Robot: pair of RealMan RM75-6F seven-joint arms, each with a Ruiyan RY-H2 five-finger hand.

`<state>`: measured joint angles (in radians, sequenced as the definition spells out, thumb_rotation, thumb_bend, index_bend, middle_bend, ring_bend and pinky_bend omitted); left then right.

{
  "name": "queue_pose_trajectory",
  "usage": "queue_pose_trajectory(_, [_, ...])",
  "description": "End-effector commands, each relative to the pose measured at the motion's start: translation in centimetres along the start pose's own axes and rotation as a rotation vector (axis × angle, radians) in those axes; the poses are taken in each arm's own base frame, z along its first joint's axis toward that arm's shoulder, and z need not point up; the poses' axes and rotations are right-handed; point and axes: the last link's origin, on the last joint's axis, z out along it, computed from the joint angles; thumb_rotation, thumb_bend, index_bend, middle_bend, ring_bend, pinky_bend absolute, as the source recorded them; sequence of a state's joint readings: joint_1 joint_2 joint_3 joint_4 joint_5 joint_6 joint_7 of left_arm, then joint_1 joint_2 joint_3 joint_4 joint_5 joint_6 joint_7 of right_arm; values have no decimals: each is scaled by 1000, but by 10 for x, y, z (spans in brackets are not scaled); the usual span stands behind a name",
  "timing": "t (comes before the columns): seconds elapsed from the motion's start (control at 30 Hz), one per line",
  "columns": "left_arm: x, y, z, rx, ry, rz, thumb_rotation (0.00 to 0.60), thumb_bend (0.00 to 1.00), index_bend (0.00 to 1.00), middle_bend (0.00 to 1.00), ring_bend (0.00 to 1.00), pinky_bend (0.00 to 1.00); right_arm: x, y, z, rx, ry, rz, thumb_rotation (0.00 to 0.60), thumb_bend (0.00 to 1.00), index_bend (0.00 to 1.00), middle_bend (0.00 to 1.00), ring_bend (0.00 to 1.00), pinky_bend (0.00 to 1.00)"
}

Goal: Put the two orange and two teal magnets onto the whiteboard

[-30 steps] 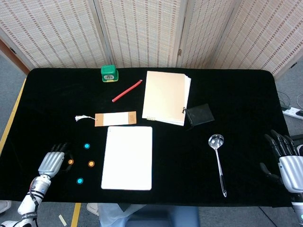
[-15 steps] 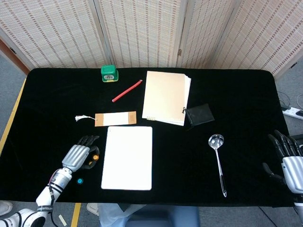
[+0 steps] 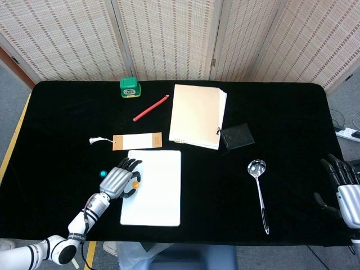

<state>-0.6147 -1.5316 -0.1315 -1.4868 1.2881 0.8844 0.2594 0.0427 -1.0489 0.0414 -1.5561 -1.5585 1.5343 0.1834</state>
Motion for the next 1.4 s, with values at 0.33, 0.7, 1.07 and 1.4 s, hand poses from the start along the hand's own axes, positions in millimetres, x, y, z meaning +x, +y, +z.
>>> queue_pose_trajectory(0.33, [8, 10, 34, 24, -7, 6, 600, 415, 355, 109, 0, 0, 0, 2, -2, -14, 4, 2, 600, 371, 0, 0, 0, 0])
queue_pose_trajectory(0.7, [12, -8, -7, 40, 17, 3, 600, 398, 422, 107, 0, 0, 0, -1, 0, 1, 3, 3, 600, 372, 0, 0, 0, 0])
queue_pose_trajectory(1.07, [-12, -39, -55, 97, -12, 23, 600, 399, 435, 106, 0, 0, -3, -6, 2, 22, -7, 5, 600, 371, 0, 0, 0, 0])
queue_pose_trajectory(1.4, [-28, -57, -71, 154, -29, 4, 600, 398, 435, 106, 0, 0, -3, -9, 3, 31, -10, 3, 600, 371, 0, 0, 0, 0])
